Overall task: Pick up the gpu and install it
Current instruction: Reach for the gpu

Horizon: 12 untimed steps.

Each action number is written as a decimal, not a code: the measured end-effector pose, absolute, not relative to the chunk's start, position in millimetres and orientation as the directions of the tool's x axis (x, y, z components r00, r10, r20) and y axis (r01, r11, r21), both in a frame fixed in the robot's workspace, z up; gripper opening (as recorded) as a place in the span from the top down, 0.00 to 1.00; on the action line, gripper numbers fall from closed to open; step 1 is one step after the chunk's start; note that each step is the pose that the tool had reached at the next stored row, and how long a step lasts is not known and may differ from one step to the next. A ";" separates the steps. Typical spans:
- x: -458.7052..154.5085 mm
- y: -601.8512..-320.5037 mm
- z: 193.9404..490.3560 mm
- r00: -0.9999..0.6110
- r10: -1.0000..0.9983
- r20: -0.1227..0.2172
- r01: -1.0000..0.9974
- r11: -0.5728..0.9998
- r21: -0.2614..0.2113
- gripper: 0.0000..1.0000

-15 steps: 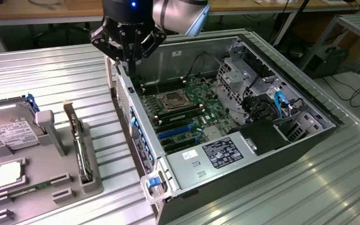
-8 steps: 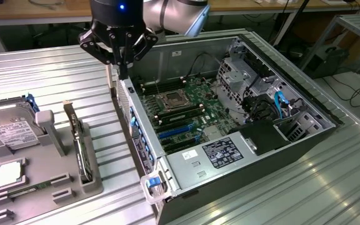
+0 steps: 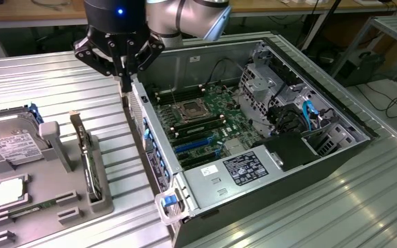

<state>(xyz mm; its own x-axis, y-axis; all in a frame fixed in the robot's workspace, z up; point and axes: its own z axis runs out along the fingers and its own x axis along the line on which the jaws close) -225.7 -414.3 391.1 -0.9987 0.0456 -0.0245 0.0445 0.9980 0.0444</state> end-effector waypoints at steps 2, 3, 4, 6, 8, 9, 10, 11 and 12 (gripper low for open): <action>-230.2 -415.8 391.1 -0.999 0.044 -0.024 0.043 0.998 0.044 0.89; -232.8 -416.7 391.0 -0.999 0.043 -0.024 0.042 0.998 0.044 0.89; -235.4 -417.5 390.8 -0.999 0.042 -0.024 0.041 0.998 0.044 0.89; -240.2 -418.3 390.6 -0.999 0.037 -0.025 0.036 0.998 0.044 0.89; -243.5 -418.8 390.4 -0.999 0.031 -0.024 0.030 0.999 0.044 0.89; -245.1 -419.0 390.3 -0.999 0.028 -0.024 0.027 0.999 0.044 0.89; -246.8 -419.3 390.2 -0.999 0.025 -0.024 0.024 0.999 0.044 0.89; -248.6 -419.5 390.1 -0.999 0.022 -0.024 0.021 0.999 0.044 0.89; -251.8 -419.7 390.0 -1.000 0.020 -0.024 0.019 0.999 0.044 0.89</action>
